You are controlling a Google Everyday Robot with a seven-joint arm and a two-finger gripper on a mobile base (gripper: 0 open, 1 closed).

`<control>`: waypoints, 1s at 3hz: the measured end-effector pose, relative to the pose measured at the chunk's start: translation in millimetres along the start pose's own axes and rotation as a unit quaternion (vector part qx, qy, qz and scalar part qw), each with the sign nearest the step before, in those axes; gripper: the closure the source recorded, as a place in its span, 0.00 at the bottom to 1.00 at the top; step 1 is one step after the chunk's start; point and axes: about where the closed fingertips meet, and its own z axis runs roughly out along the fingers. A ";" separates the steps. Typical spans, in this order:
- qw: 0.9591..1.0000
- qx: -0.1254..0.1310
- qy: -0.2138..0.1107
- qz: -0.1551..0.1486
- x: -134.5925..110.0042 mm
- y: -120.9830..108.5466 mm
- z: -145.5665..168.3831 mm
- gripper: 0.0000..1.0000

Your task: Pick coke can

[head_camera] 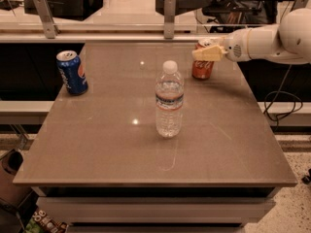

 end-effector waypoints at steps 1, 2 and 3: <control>1.000 -0.004 0.004 -0.009 -10.4 1.5 1.3 1.00; 1.000 0.002 0.008 -0.022 -27.5 1.6 -5.0 1.00; 0.999 0.013 0.004 -0.035 -47.8 3.0 -15.6 1.00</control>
Offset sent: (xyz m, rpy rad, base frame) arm 0.0025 0.0008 0.0522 -0.0661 -0.0485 0.0018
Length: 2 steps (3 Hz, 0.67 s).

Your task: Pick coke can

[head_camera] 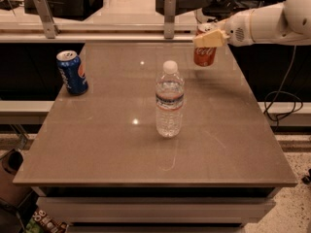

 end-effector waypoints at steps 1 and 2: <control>1.000 0.015 -0.003 -0.020 -26.5 0.9 -15.4 1.00; 0.999 0.031 -0.004 -0.045 -56.5 2.8 -30.1 1.00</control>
Offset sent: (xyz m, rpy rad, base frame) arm -0.0152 -0.0014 0.1108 -0.1057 -0.1535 -0.0375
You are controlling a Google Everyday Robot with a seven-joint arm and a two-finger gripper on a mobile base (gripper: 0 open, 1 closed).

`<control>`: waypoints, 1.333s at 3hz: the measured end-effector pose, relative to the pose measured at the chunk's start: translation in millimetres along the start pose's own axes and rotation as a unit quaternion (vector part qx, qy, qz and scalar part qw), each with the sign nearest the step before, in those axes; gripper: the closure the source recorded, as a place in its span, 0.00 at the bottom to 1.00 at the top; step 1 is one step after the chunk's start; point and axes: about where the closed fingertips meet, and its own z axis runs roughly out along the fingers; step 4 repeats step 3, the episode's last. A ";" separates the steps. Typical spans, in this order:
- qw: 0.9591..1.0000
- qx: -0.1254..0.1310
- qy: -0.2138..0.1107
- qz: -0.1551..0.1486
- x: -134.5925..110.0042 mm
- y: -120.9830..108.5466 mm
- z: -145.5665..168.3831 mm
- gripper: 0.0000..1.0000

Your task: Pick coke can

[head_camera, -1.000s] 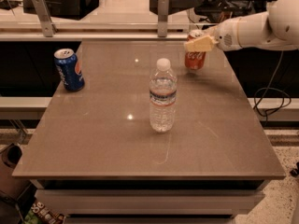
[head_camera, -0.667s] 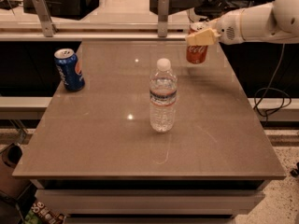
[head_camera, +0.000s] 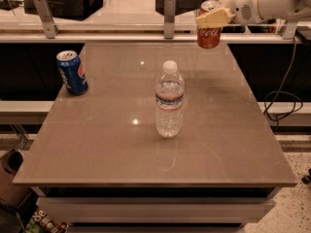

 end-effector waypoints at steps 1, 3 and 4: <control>1.000 0.011 0.002 -0.019 -22.6 -0.4 -9.7 1.00; 0.998 0.028 -0.005 -0.054 -59.6 2.5 -30.9 1.00; 0.998 0.028 -0.005 -0.054 -59.6 2.5 -30.9 1.00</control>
Offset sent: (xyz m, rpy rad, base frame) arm -0.0152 0.0007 0.0790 -0.0846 -0.1130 -0.0243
